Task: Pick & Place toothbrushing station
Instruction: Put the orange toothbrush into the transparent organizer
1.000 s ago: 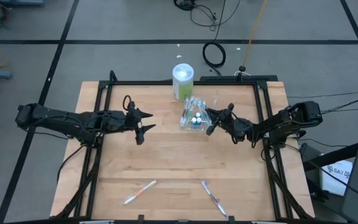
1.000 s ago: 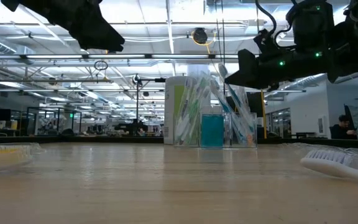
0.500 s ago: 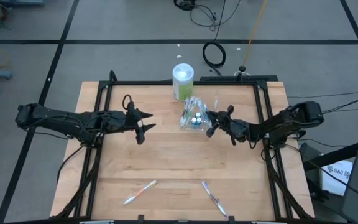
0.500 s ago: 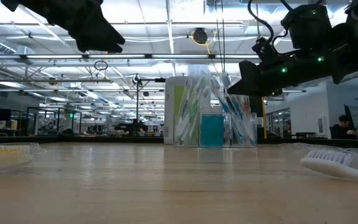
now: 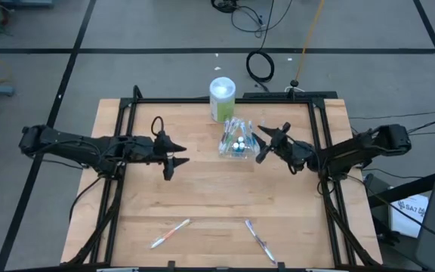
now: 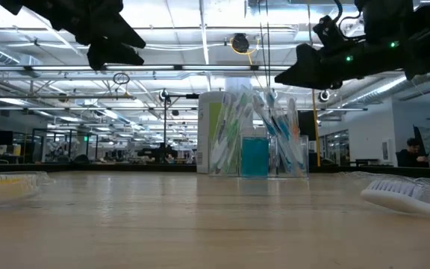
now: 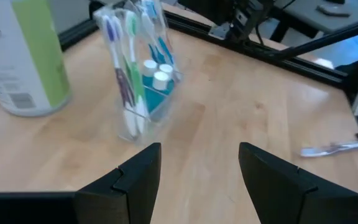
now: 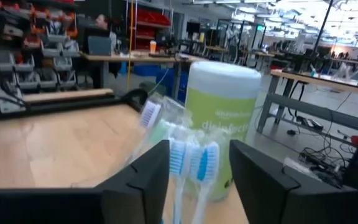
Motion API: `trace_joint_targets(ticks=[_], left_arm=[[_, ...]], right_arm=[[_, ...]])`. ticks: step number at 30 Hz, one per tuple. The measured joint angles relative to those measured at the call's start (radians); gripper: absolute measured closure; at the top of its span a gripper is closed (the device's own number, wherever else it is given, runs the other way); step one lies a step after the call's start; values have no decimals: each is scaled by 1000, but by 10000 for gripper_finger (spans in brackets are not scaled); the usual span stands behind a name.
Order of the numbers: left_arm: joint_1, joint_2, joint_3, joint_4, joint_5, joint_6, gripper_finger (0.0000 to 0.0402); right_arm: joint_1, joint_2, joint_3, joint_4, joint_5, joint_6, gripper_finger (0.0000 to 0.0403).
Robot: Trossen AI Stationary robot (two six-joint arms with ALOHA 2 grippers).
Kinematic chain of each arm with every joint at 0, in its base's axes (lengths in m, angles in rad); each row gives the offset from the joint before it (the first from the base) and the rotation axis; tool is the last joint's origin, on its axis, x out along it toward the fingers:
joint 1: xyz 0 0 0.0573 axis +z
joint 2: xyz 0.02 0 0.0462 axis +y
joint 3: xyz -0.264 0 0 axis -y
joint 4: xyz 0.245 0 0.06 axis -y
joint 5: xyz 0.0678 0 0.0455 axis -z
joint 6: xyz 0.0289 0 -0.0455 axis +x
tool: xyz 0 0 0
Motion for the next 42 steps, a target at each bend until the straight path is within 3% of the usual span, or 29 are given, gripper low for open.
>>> trace_joint_targets(ticks=[6, 8, 15, 22, 30, 36, 42], left_arm=[[-40, 30, 0, 5, -1, -90, 179], [-62, 53, 2, 4, 0, -120, 179], [-170, 209, 2, 14, 2, -221, 179], [-316, 389, 17, 103, 28, -264, 179], [-470, 536, 83, 95, 41, -490, 179], [-554, 648, 115, 52, 46, -682, 179], [-615, 728, 121, 48, 74, -799, 179]], right_arm=[[0, -51, 0, -73, -2, -53, 221], [0, -62, 0, -17, -22, -107, 219], [-1, -75, 0, 210, -254, -244, 224], [-21, -75, 0, 370, -264, -377, 231], [-85, -74, 0, 427, -271, -373, 232], [-131, -74, 0, 466, -413, -284, 232], [-141, -74, 0, 465, -447, -177, 232]])
